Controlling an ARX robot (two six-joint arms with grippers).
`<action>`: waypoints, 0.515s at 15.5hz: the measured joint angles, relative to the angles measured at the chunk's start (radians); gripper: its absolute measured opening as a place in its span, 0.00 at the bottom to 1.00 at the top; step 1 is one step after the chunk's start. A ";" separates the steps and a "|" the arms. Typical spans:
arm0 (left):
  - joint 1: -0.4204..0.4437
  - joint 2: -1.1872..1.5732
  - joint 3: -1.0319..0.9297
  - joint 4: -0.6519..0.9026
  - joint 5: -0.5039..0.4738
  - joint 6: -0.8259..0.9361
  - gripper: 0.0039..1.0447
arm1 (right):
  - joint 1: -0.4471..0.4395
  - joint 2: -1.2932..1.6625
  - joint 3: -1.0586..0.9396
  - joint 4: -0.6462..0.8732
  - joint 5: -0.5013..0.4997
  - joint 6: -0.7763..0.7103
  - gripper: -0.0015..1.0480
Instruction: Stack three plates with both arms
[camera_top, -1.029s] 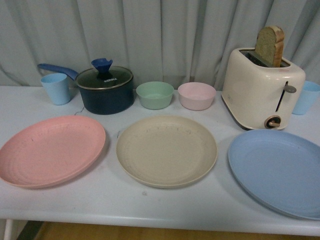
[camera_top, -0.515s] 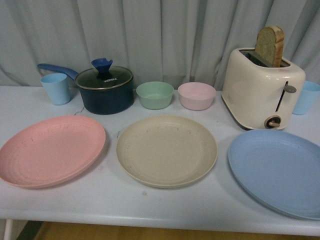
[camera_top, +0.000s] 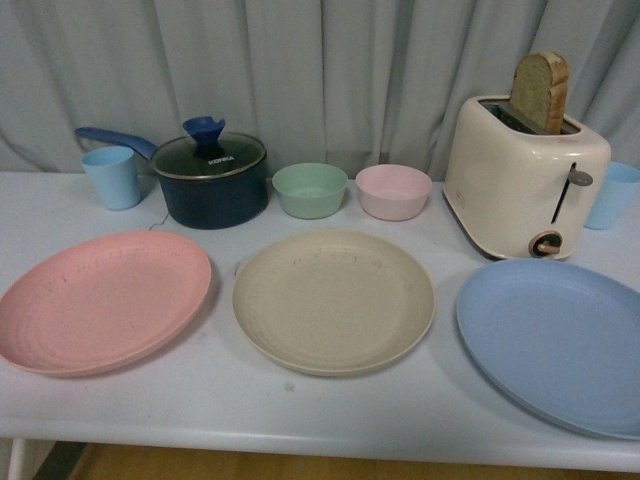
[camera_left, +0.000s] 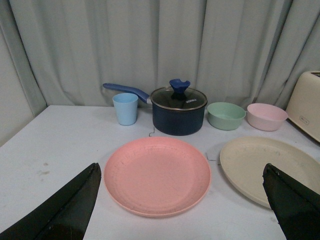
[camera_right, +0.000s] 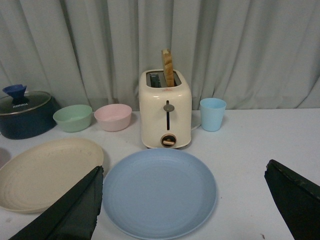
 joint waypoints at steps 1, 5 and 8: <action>0.000 0.000 0.000 0.000 0.000 0.000 0.94 | 0.000 0.000 0.000 0.000 0.000 0.000 0.94; 0.000 0.000 0.000 0.000 0.000 0.000 0.94 | 0.000 0.000 0.000 0.000 0.000 0.000 0.94; 0.000 0.000 0.000 0.000 0.000 0.000 0.94 | 0.000 0.000 0.000 0.000 0.000 0.000 0.94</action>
